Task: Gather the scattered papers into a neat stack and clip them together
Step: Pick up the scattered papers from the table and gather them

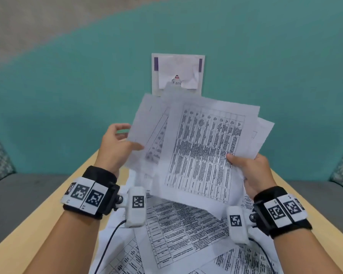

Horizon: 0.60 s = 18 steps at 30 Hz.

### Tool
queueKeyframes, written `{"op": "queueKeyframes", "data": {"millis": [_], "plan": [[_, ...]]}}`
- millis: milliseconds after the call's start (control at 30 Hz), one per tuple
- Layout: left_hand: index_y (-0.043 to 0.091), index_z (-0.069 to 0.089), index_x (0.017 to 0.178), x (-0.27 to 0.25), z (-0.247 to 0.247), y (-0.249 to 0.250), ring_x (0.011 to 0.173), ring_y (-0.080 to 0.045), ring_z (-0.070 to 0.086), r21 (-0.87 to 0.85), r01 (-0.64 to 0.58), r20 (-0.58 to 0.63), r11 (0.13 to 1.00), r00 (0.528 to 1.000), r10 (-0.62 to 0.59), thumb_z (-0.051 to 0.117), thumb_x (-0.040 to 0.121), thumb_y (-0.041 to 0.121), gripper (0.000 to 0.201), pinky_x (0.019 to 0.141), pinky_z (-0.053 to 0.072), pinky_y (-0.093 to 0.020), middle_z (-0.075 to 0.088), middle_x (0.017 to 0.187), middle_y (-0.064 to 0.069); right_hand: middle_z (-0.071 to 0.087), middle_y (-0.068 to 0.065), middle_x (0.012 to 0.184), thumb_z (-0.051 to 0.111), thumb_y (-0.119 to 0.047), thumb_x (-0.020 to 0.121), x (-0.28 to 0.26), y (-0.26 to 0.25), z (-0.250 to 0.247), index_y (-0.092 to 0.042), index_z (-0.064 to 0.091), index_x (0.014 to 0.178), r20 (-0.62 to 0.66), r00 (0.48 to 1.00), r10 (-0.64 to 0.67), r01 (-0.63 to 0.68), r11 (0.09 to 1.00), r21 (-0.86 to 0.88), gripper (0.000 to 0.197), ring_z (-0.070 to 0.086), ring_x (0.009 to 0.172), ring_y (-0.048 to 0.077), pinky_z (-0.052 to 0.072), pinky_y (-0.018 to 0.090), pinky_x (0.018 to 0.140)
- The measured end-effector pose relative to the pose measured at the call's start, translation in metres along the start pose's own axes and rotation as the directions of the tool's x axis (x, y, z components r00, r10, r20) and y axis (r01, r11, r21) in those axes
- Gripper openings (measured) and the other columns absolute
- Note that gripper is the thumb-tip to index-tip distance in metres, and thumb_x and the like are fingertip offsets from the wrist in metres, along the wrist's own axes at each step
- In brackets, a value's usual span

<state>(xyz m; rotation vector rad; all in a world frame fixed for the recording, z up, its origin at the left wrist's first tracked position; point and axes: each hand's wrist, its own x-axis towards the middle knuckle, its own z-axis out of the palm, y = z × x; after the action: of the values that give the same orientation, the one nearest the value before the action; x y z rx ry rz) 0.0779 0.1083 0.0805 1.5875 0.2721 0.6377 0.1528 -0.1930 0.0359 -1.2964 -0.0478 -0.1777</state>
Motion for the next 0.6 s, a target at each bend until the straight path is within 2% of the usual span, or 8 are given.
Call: {"op": "queueKeyframes", "data": {"millis": [100,200,267,333,367,400,500,600], "plan": [[0.025,0.037,0.150,-0.002,0.004,0.000,0.126,-0.018,0.043,-0.013,0.032,-0.074,0.999,0.997,-0.033,0.086,0.079,0.012,0.088,0.099,0.034,-0.034,0.038,0.152,-0.003,0.075,0.015,0.111,0.074,0.005,0.081,0.003,-0.003,0.002,0.002,0.068,0.119,-0.076,0.994,0.083,-0.069,0.983,0.172,0.038,0.072,0.104,0.034,0.053,0.052,0.097],[0.025,0.025,0.157,-0.007,0.013,0.002,0.139,-0.025,0.040,-0.164,0.168,0.031,0.972,0.986,-0.165,0.087,0.077,0.025,0.101,0.111,0.034,-0.048,0.038,0.154,-0.006,0.074,0.020,0.112,0.073,0.000,0.083,-0.002,-0.005,0.010,0.005,0.064,0.120,-0.060,0.978,0.200,-0.171,0.934,0.313,0.038,0.072,0.100,0.038,0.057,0.057,0.088],[0.019,0.040,0.150,-0.013,0.022,0.005,0.133,-0.029,0.045,-0.252,0.296,0.156,0.921,0.952,-0.263,0.085,0.078,0.029,0.085,0.103,0.044,-0.053,0.044,0.145,-0.006,0.071,0.022,0.118,0.077,-0.004,0.078,-0.008,-0.005,0.019,0.005,0.061,0.125,-0.010,0.974,0.227,-0.206,0.901,0.382,0.051,0.072,0.100,0.039,0.058,0.057,0.084],[0.012,0.063,0.125,-0.019,0.032,0.008,0.115,-0.030,0.056,-0.334,0.347,0.265,0.876,0.927,-0.266,0.085,0.077,0.025,0.054,0.087,0.054,-0.049,0.053,0.134,-0.009,0.070,0.020,0.123,0.081,-0.007,0.071,-0.013,-0.001,0.029,0.000,0.055,0.134,0.023,0.972,0.233,-0.219,0.870,0.442,0.069,0.074,0.097,0.038,0.060,0.054,0.079],[0.009,0.067,0.116,-0.021,0.036,0.008,0.105,-0.030,0.061,-0.374,0.339,0.288,0.863,0.927,-0.239,0.084,0.078,0.020,0.044,0.080,0.057,-0.046,0.059,0.126,-0.010,0.069,0.017,0.125,0.081,-0.008,0.074,-0.016,0.000,0.036,-0.002,0.055,0.136,0.023,0.971,0.240,-0.224,0.864,0.450,0.067,0.074,0.096,0.037,0.062,0.050,0.075],[0.005,0.068,0.116,-0.024,0.039,0.008,0.097,-0.029,0.064,-0.407,0.311,0.281,0.859,0.937,-0.206,0.082,0.080,0.014,0.040,0.076,0.058,-0.043,0.066,0.117,-0.011,0.069,0.016,0.126,0.081,-0.009,0.076,-0.018,0.002,0.041,-0.003,0.055,0.136,0.026,0.969,0.244,-0.229,0.860,0.456,0.065,0.074,0.097,0.036,0.062,0.047,0.072],[-0.002,0.068,0.123,-0.026,0.041,0.010,0.094,-0.031,0.075,-0.437,0.160,0.143,0.885,0.984,-0.107,0.074,0.084,-0.005,0.039,0.077,0.061,-0.040,0.078,0.111,-0.015,0.067,0.021,0.127,0.086,-0.014,0.070,-0.027,0.004,0.056,0.000,0.057,0.133,0.097,0.967,0.236,-0.254,0.858,0.446,0.070,0.071,0.107,0.037,0.062,0.041,0.070],[-0.003,0.070,0.119,-0.021,0.029,0.013,0.092,-0.029,0.078,-0.419,0.057,0.049,0.906,0.998,-0.040,0.075,0.081,-0.013,0.039,0.069,0.061,-0.030,0.079,0.105,-0.014,0.073,0.018,0.112,0.083,-0.012,0.067,-0.030,-0.005,0.053,0.006,0.066,0.120,0.118,0.980,0.163,-0.197,0.900,0.388,0.058,0.070,0.098,0.032,0.058,0.041,0.084]]}}
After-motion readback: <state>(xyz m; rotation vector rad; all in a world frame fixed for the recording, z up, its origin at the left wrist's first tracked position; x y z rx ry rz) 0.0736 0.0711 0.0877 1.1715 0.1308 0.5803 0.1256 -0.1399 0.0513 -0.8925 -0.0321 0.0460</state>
